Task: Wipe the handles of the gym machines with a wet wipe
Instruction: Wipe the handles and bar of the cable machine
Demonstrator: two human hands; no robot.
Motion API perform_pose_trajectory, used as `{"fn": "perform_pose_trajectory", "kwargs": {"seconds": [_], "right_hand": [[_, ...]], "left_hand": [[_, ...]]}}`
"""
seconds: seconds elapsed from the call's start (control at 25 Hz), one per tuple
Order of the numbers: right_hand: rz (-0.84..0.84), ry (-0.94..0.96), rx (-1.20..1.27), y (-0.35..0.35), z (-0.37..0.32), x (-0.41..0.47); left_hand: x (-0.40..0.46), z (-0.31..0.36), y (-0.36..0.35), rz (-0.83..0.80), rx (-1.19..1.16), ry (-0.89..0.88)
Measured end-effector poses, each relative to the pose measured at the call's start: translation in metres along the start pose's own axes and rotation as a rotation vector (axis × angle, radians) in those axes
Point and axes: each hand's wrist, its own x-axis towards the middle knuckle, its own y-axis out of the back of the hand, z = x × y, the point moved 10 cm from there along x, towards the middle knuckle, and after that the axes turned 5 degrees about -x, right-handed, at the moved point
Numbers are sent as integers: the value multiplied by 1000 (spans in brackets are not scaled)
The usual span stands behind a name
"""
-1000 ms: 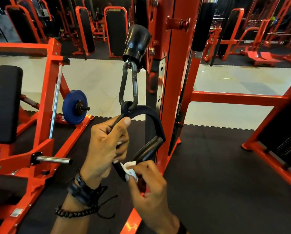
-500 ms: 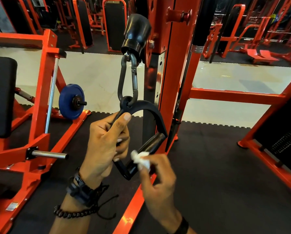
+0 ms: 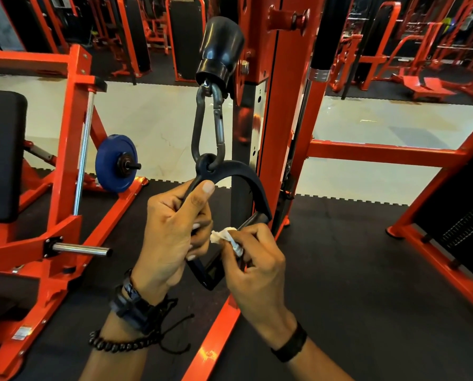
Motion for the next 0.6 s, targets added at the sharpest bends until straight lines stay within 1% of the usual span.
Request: {"fn": "perform_pose_trajectory", "kwargs": {"seconds": [0.12, 0.16, 0.2, 0.28, 0.32, 0.36, 0.48, 0.56, 0.6], "right_hand": [[78, -7, 67, 21, 5, -4], [78, 13, 74, 26, 4, -9], [41, 48, 72, 25, 0, -15], [-88, 114, 69, 14, -7, -27], [-112, 125, 56, 11, -5, -24], [-88, 103, 32, 12, 5, -14], [84, -79, -56, 33, 53, 34], [87, -98, -45, 33, 57, 37], [57, -82, 3, 27, 49, 27]], "left_hand": [[0, -1, 1, 12, -15, 1], [0, -1, 1, 12, -16, -2], [0, -1, 0, 10, -16, -4], [0, -1, -1, 1, -10, -2], [0, -2, -2, -4, -8, -1], [0, -2, -2, -7, -7, -1], [0, -1, -5, -9, -15, 6], [0, -1, -8, -18, -16, 6], [0, -1, -8, -23, -13, 4]]}}
